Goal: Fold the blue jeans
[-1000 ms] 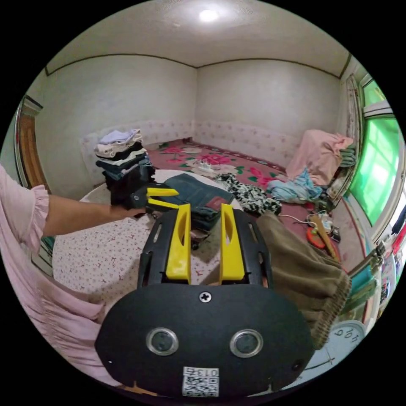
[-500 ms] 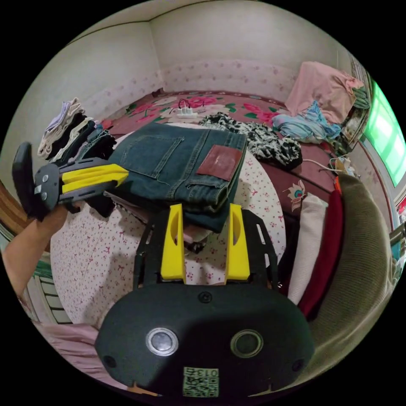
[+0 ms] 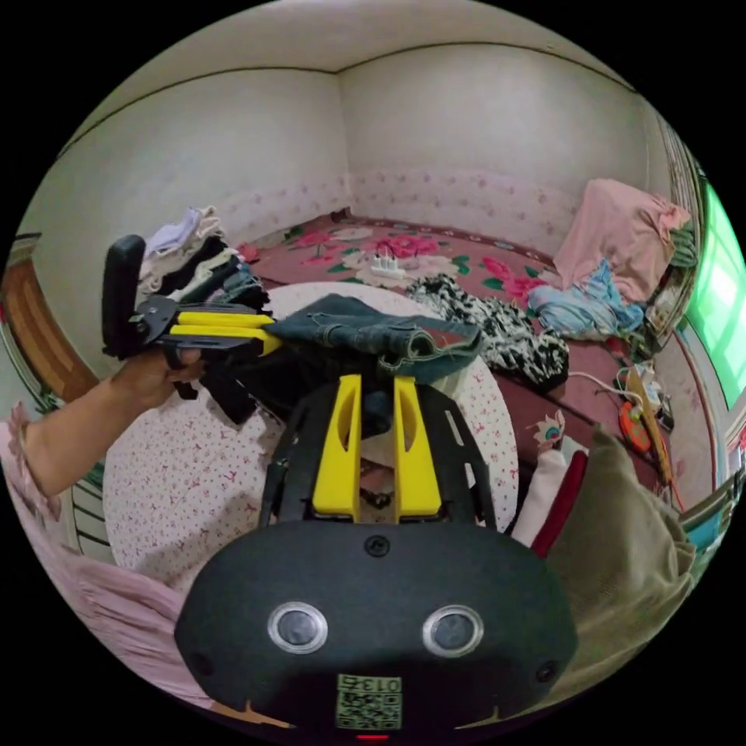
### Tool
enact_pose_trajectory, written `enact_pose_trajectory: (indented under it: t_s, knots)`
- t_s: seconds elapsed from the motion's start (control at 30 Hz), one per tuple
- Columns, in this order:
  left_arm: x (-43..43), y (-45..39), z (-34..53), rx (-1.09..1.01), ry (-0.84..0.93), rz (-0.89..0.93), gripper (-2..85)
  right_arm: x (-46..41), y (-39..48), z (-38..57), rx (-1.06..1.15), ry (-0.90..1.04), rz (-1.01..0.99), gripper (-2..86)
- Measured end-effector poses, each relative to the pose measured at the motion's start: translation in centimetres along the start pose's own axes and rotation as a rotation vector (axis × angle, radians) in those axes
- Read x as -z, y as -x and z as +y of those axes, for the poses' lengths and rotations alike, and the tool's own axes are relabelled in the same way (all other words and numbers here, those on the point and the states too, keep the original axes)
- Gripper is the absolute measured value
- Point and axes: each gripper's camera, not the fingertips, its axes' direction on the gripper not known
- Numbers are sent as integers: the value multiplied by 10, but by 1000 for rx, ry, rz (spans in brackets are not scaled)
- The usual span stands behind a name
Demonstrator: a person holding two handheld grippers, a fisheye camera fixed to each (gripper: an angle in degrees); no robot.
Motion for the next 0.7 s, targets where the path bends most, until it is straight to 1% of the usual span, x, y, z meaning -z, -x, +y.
enact_pose_trajectory:
  t_s: [0.07,0.13,0.23,0.27,0.33,0.4,0.43,0.47,0.5,0.53,0.57,0.6,0.63,0.67,0.7]
  knots:
    - [51,5,2,17,-107,13,17,31,20,-10,46,-82,-8,64]
    - [96,1,7,-3,-195,24,16,81,47,-18,102,-227,-29,63]
    - [174,-11,31,-39,-350,95,16,133,76,-17,184,-385,-68,64]
    - [202,-18,45,-50,-388,106,16,155,90,-14,219,-447,-111,65]
    - [238,-33,71,-94,-413,80,15,185,118,4,313,-537,-236,65]
    - [265,-48,101,-114,-383,49,14,193,138,25,389,-559,-336,66]
    - [274,-55,125,-93,-336,53,14,192,144,33,409,-550,-366,66]
    - [274,-59,149,-50,-263,67,13,183,157,49,423,-500,-417,65]
    - [272,-60,163,-23,-215,70,13,166,169,66,419,-403,-455,64]
    - [262,-60,196,52,-101,72,12,139,180,84,386,-261,-493,59]
    - [249,-53,235,234,23,43,11,122,184,94,354,-169,-511,57]
    - [242,-50,257,319,89,22,11,83,187,116,239,41,-503,45]
    - [229,-48,301,410,237,-16,11,64,188,131,175,137,-483,39]
    - [226,-50,339,491,322,-67,12,43,185,162,63,205,-507,35]
    - [228,-51,355,534,324,-59,14,36,180,186,-50,211,-599,36]
